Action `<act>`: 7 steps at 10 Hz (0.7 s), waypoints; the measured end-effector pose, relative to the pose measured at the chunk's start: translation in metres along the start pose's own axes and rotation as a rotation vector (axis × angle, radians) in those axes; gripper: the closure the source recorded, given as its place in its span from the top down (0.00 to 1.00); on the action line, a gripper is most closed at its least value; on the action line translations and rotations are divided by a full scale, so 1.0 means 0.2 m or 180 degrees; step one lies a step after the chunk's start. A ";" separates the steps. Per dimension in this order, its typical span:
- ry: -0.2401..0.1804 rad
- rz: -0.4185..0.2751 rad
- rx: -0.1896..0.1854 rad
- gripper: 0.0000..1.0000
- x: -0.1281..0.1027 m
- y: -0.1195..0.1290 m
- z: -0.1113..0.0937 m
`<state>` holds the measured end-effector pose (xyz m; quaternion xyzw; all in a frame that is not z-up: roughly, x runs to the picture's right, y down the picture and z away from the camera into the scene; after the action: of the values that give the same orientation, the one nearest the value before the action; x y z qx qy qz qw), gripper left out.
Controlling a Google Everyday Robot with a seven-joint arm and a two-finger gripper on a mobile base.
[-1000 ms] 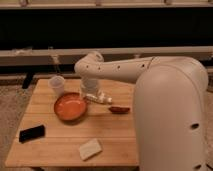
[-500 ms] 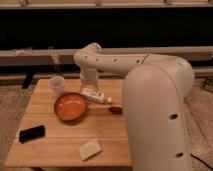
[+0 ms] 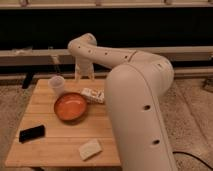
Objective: Pick up the ceramic cup
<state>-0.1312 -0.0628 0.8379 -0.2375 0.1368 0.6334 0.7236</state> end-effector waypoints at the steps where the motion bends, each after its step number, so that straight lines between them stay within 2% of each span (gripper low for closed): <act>1: -0.0021 -0.0064 -0.0008 0.65 -0.04 0.05 -0.01; 4: -0.0141 -0.0246 -0.0120 0.65 -0.15 0.14 -0.05; 6: -0.0242 -0.0395 -0.0264 0.65 -0.21 0.22 -0.06; 7: -0.0313 -0.0450 -0.0324 0.65 -0.23 0.21 -0.06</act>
<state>-0.1782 -0.1053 0.8430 -0.2516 0.0517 0.5978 0.7594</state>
